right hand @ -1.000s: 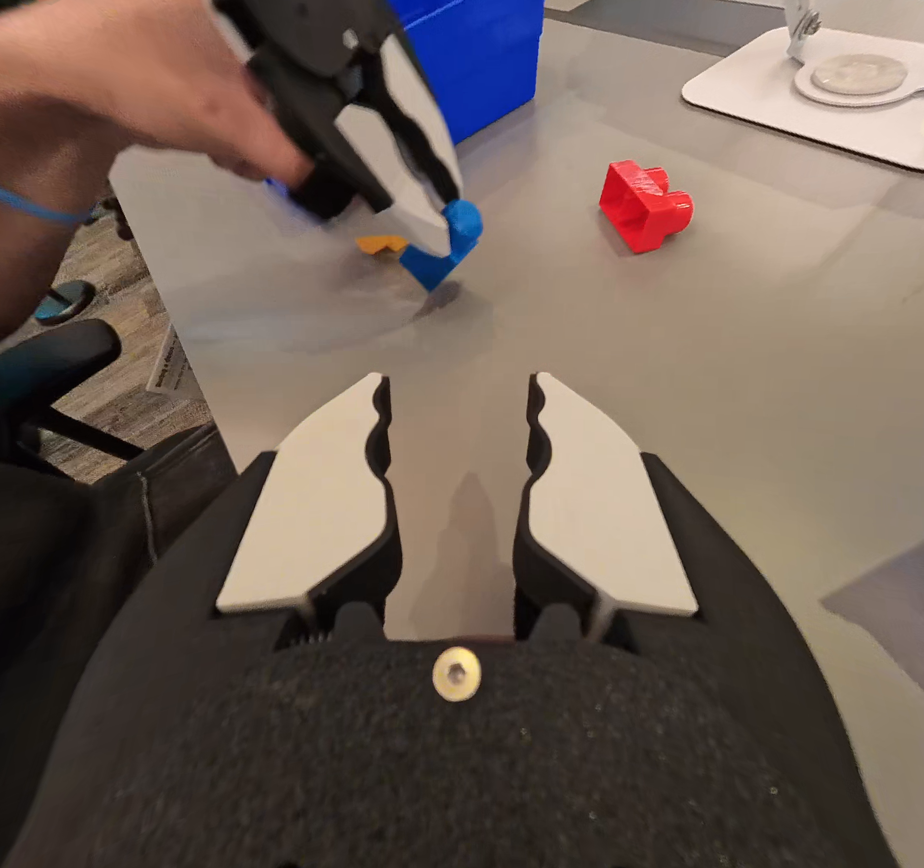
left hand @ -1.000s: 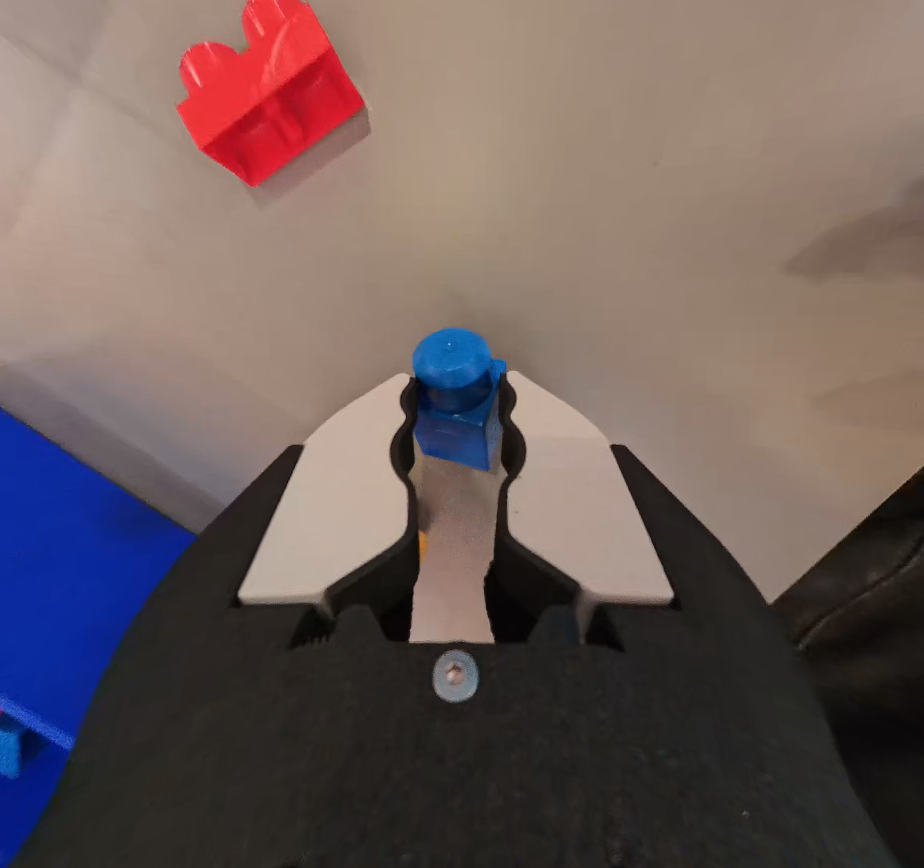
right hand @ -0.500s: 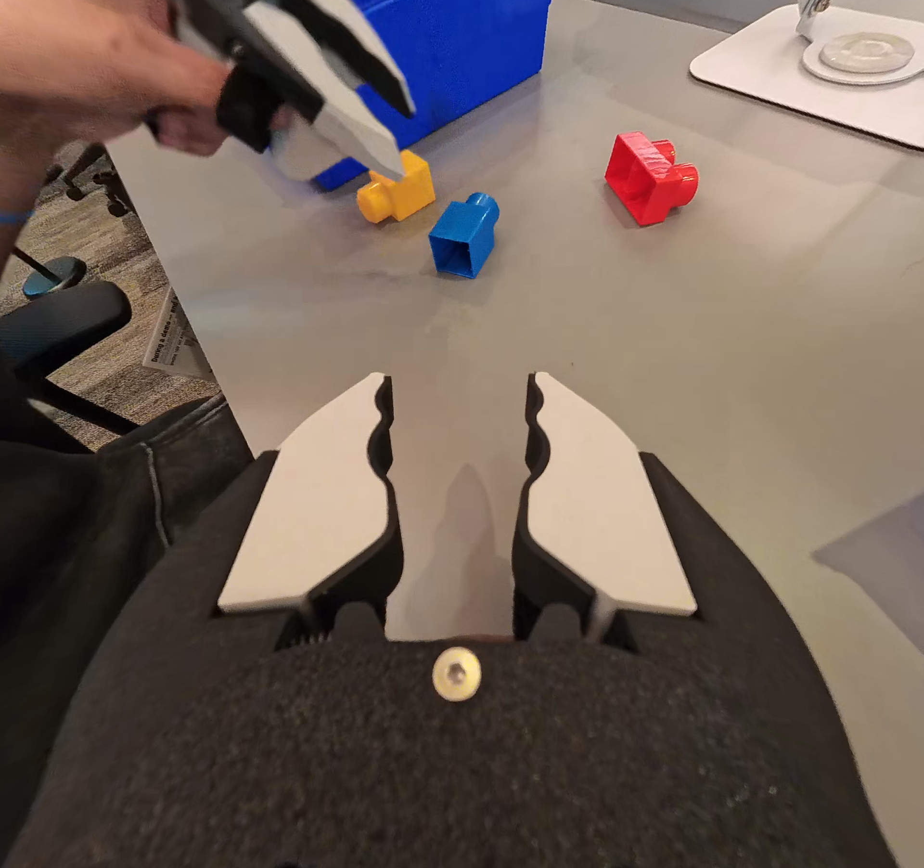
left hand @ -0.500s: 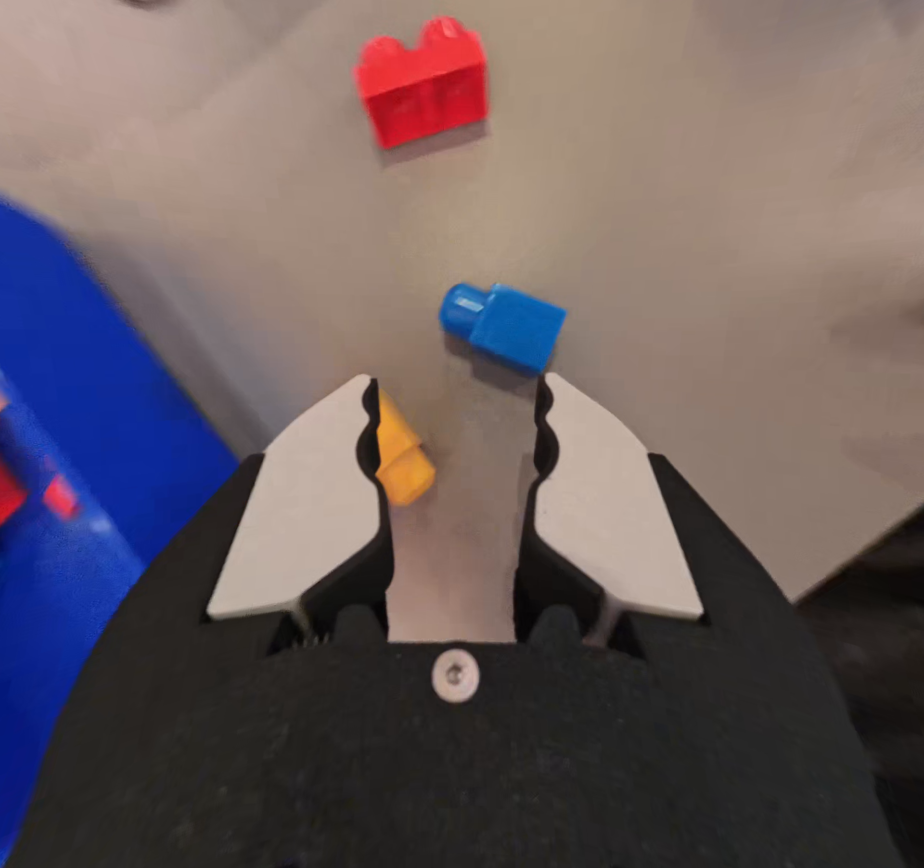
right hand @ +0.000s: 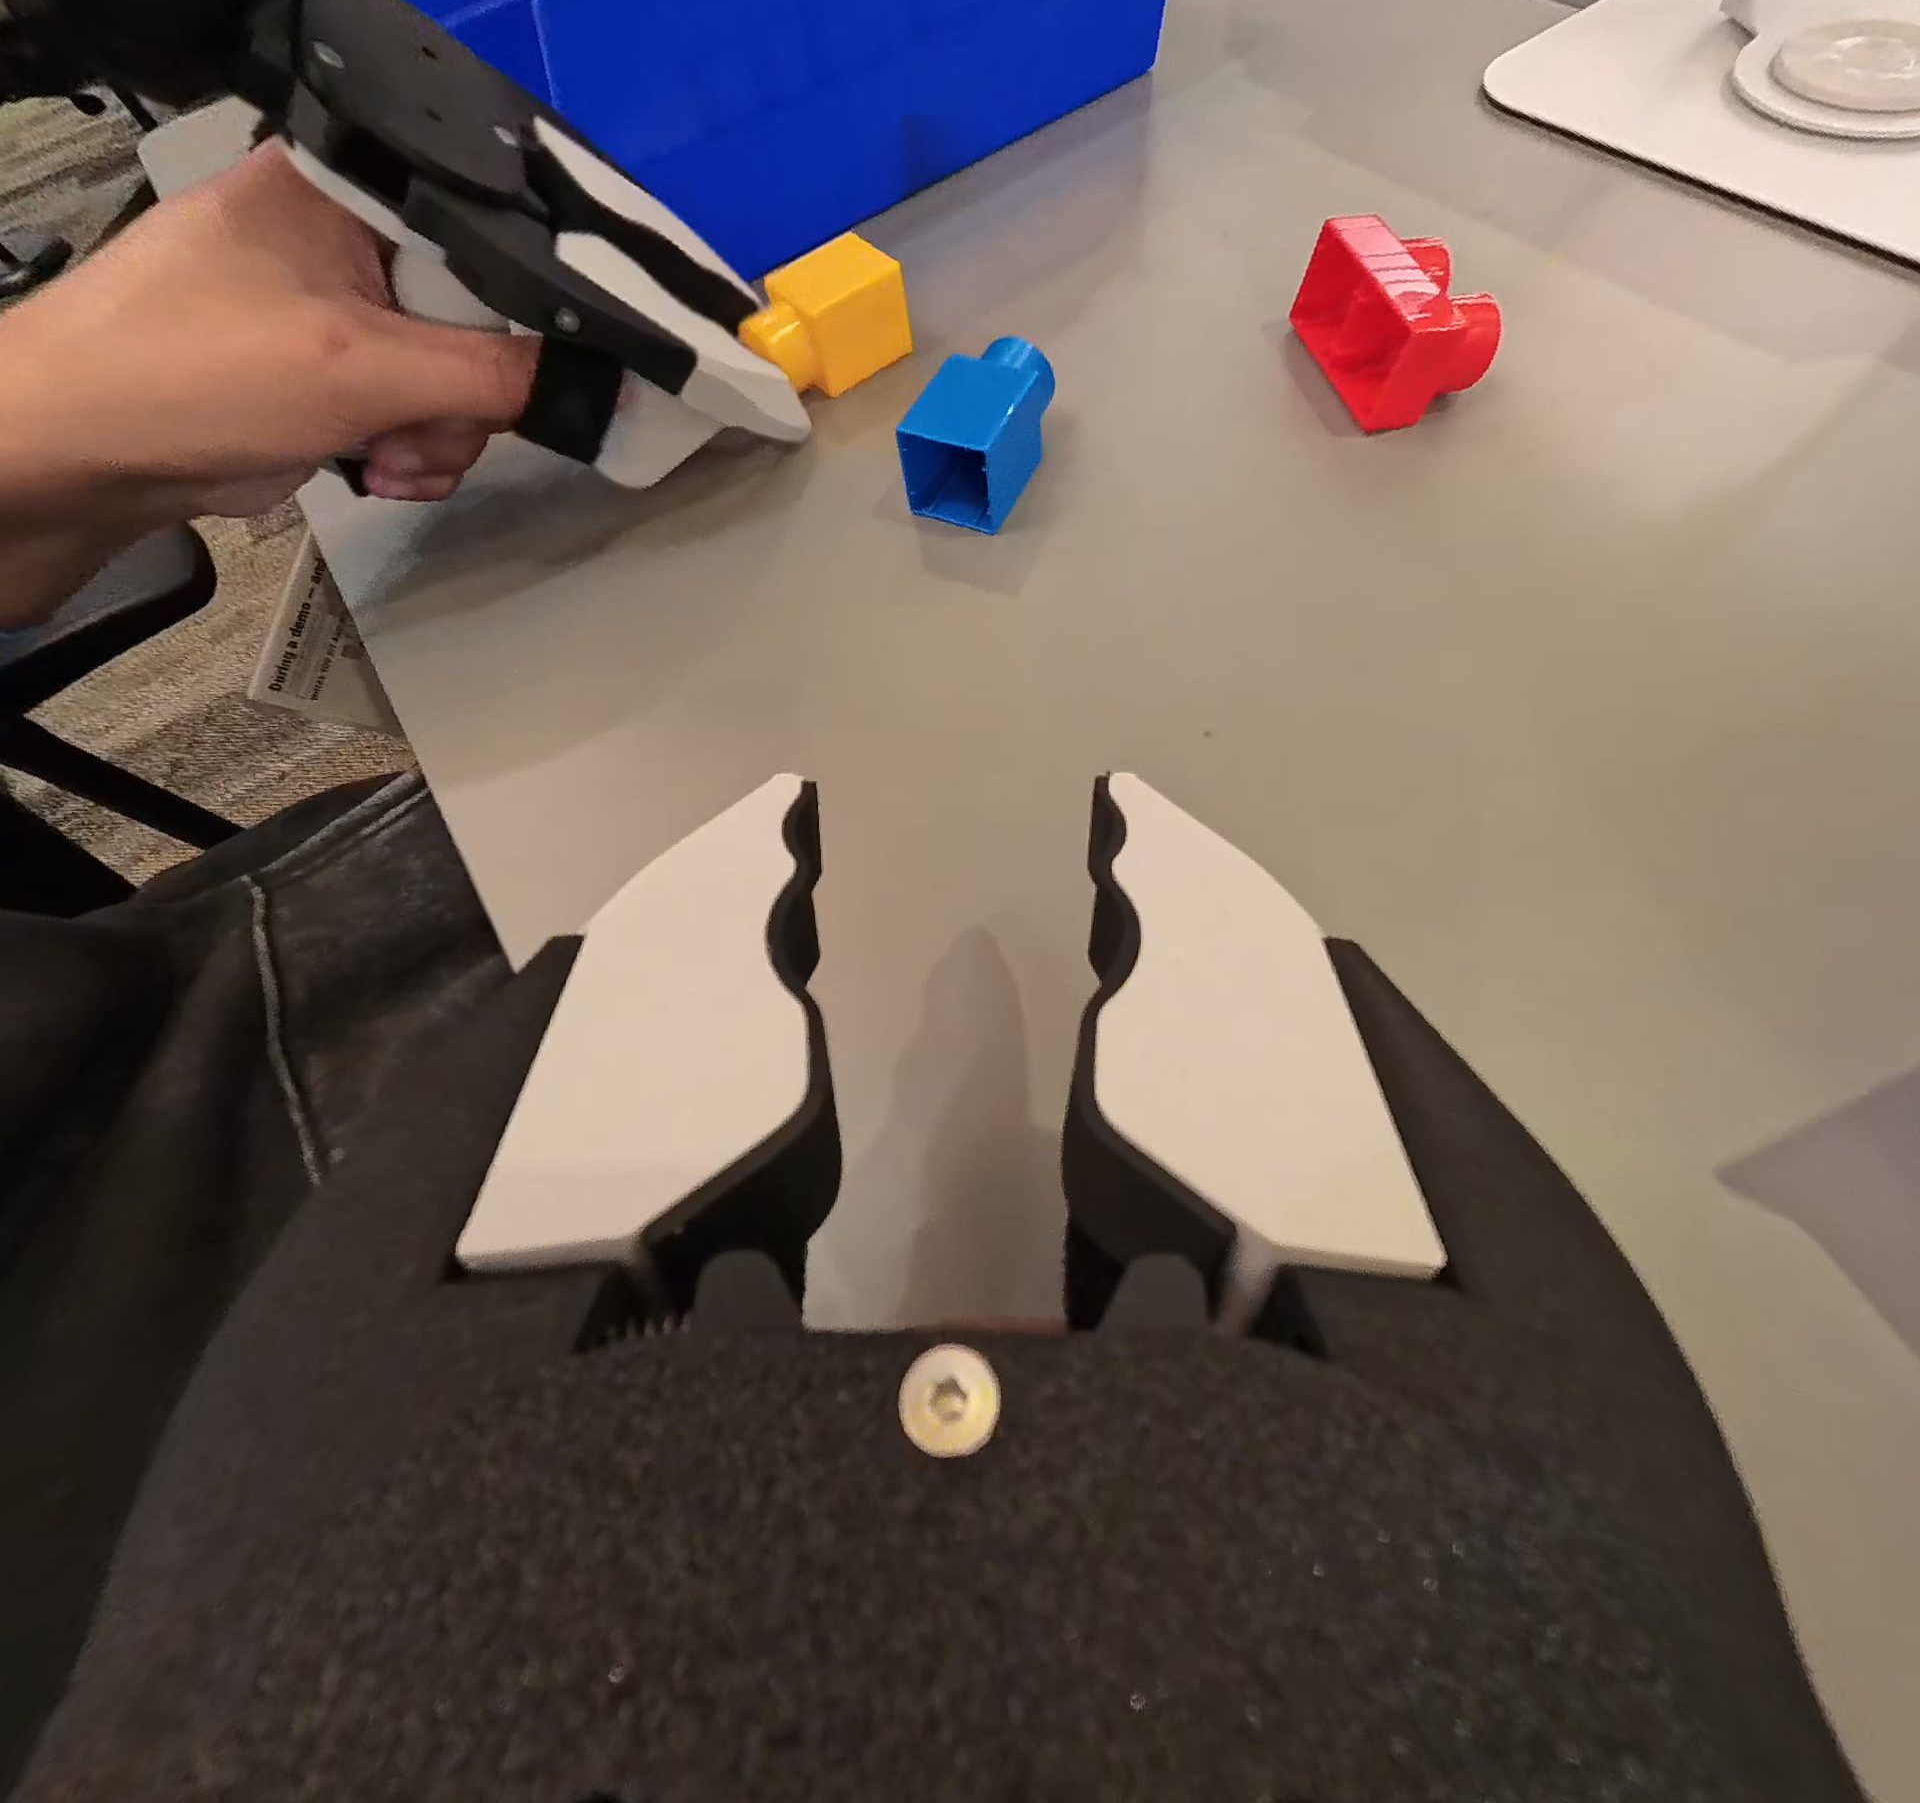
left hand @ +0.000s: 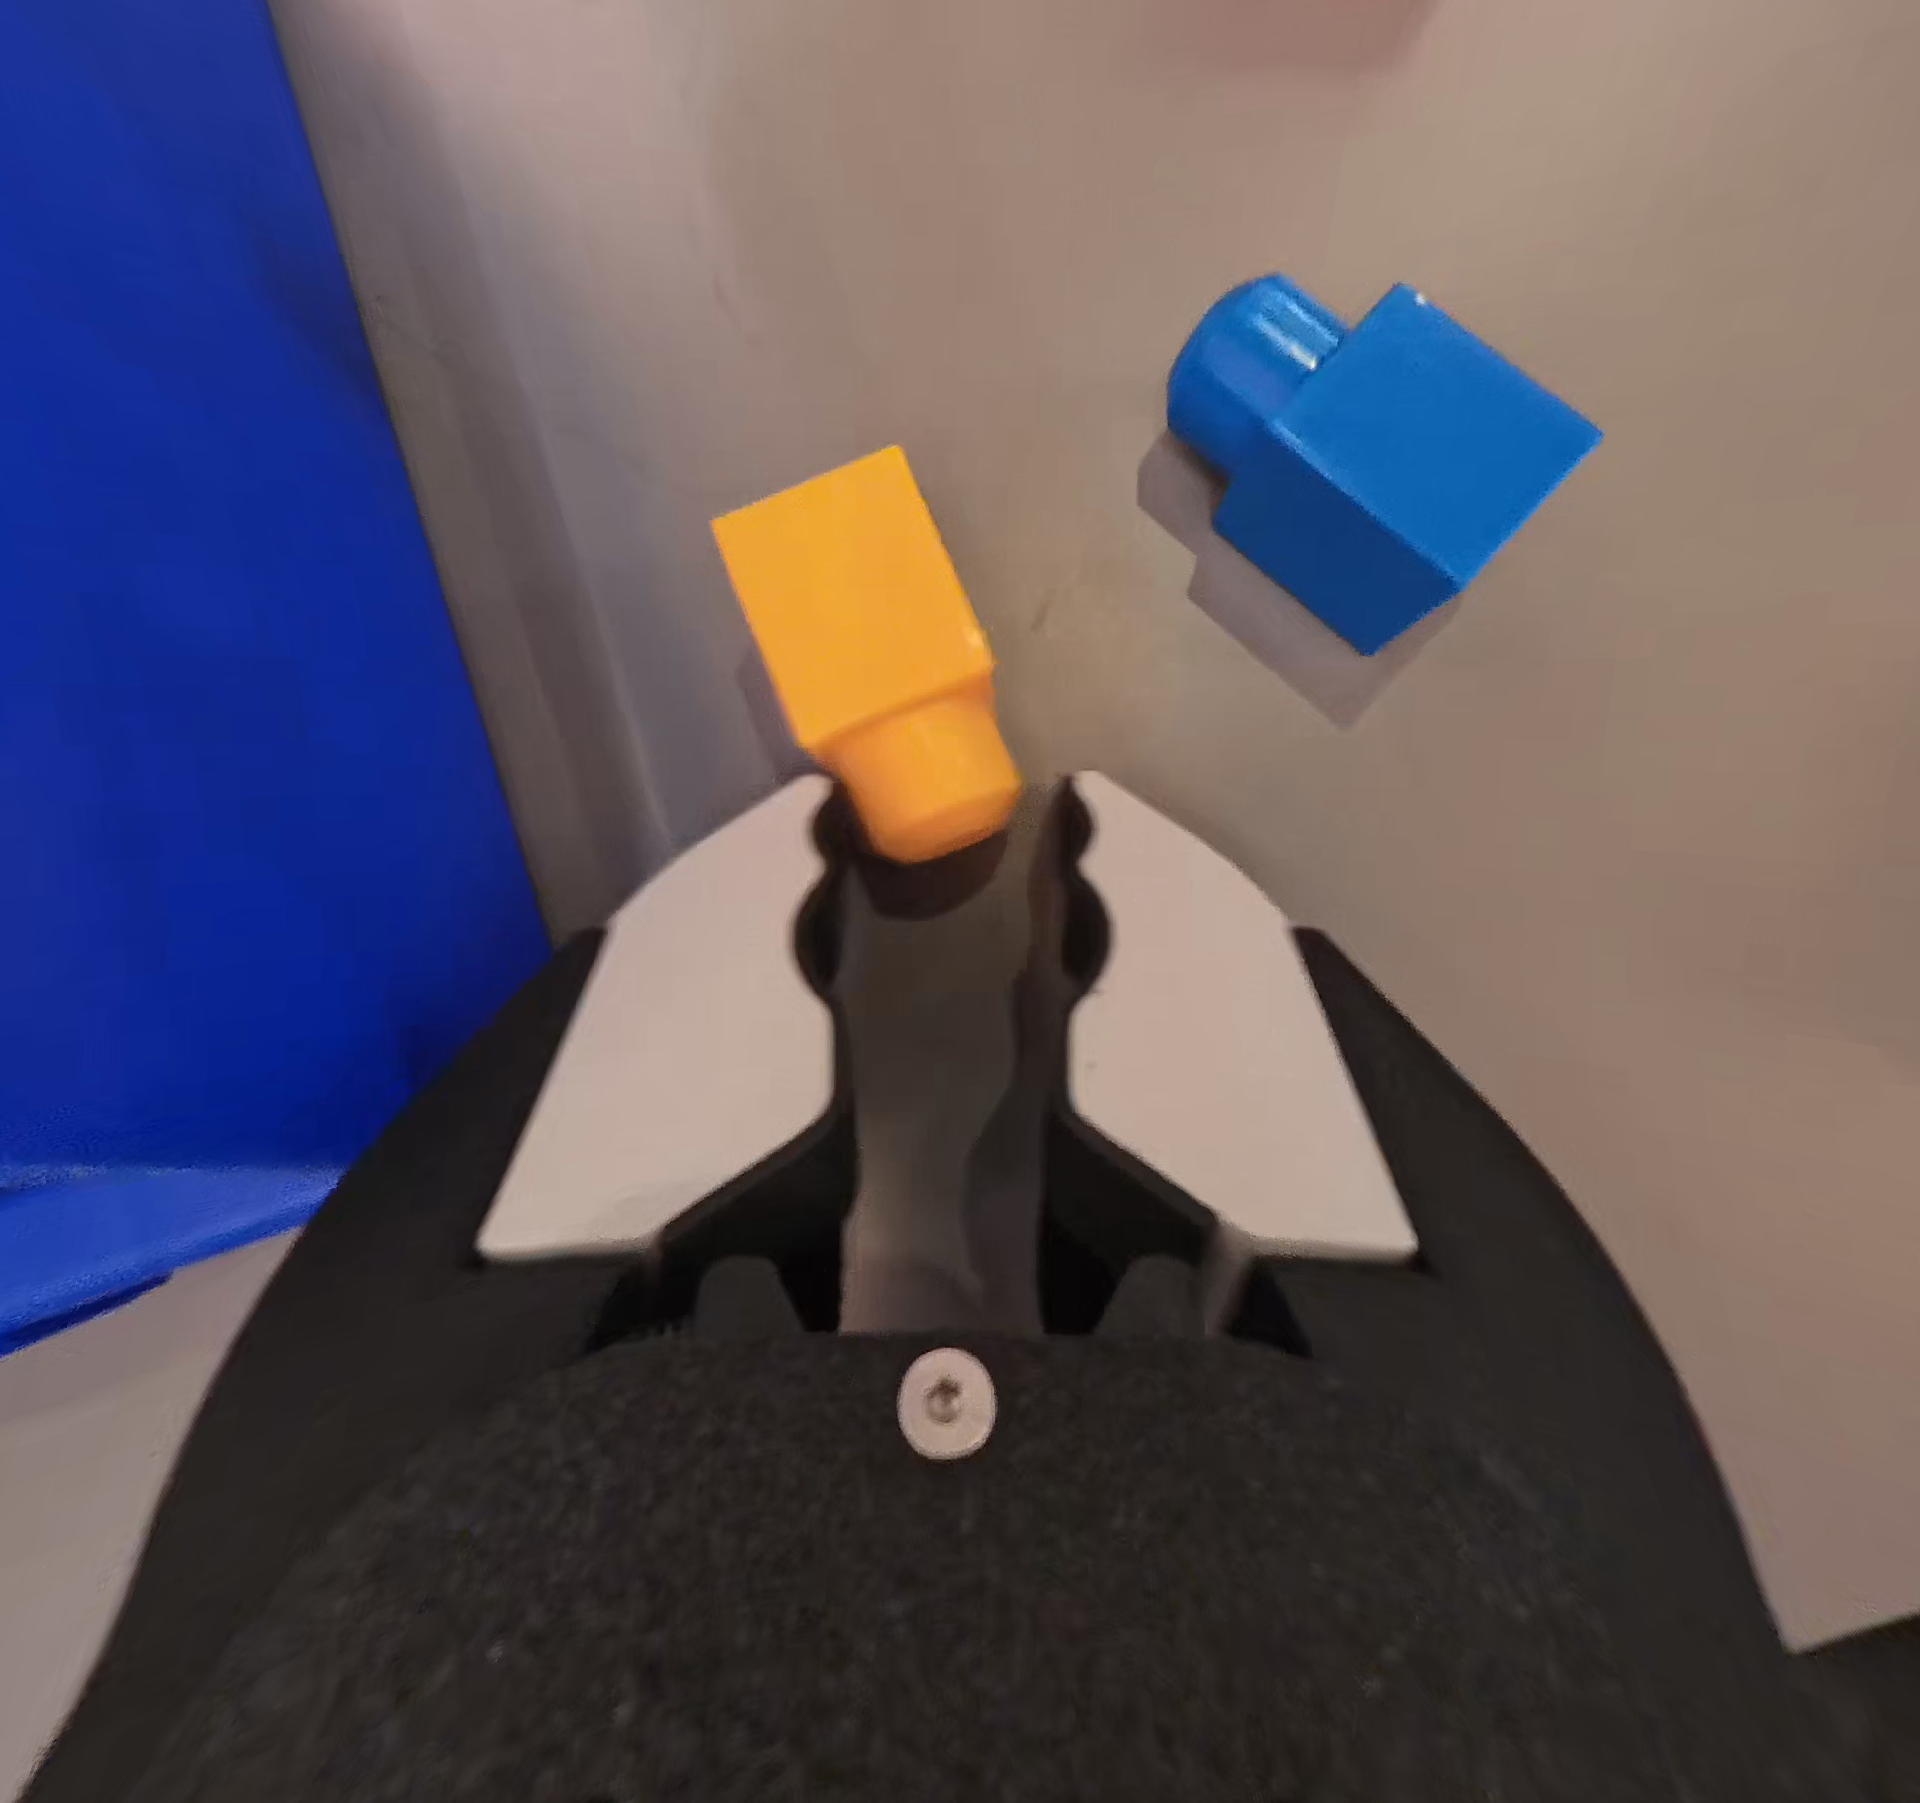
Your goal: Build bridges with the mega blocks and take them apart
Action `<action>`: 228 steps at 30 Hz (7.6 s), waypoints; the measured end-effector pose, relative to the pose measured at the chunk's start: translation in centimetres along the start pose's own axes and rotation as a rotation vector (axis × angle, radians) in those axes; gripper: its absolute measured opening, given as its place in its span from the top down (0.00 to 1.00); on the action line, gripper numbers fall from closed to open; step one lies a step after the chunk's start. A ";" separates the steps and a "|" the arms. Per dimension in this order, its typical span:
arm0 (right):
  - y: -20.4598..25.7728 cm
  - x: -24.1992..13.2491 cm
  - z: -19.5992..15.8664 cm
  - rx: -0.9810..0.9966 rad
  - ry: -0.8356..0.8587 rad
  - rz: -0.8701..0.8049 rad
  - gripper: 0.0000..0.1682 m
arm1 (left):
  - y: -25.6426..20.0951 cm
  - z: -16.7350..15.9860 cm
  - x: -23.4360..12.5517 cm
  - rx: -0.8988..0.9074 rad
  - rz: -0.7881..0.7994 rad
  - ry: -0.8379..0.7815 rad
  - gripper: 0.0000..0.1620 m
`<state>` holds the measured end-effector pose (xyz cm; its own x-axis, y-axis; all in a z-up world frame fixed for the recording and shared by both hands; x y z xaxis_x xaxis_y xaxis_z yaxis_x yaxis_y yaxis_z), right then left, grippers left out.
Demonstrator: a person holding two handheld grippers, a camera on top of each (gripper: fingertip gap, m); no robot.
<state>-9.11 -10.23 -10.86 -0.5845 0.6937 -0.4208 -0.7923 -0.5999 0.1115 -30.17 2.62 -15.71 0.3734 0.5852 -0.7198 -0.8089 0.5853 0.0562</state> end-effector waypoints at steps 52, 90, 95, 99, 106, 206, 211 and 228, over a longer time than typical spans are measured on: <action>-2.2 0.8 0.6 0.179 -0.023 0.020 0.72 | -1.3 8.0 2.8 1.968 -1.045 0.728 0.64; 2.4 17.0 2.6 0.094 0.278 -0.268 0.39 | -0.7 -1.8 -12.0 0.042 -0.419 -0.568 0.56; 2.3 18.3 2.5 0.074 0.321 -0.245 0.38 | -0.8 -2.2 -11.0 -0.016 -0.490 -0.522 0.51; 2.0 19.1 2.6 0.056 0.339 -0.257 0.44 | -0.9 -2.2 -10.8 -0.049 -0.533 -0.506 0.52; 1.7 20.0 3.0 0.014 0.360 -0.207 0.43 | -1.9 -2.5 -10.7 -0.058 -0.604 -0.488 0.51; -3.9 -0.4 2.3 0.244 -0.277 0.046 0.55 | -8.8 18.0 -0.9 -0.247 -1.406 -0.405 0.54; -1.5 1.6 6.9 0.160 -0.432 0.205 0.55 | -8.5 16.8 -6.3 -0.332 -1.744 -0.660 0.53; 0.0 3.3 11.9 0.186 -0.610 0.229 0.55 | -11.1 16.8 -8.2 -0.326 -1.744 -0.897 0.54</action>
<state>-13.09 -3.22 -1.51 -0.6917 0.6912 0.2092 -0.6219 -0.7174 0.3138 -16.66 0.78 1.21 0.7064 -0.2785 0.6507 0.6194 0.6881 -0.3779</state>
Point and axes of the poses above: each gripper's, where its closed fingertips meet, x out along the fingers, z out of its top, y = z × x across the jaws, the point moved 4 cm from there along -x, back along the fingers, and after that the axes turned 5 degrees about -y, right-handed, at the moved point
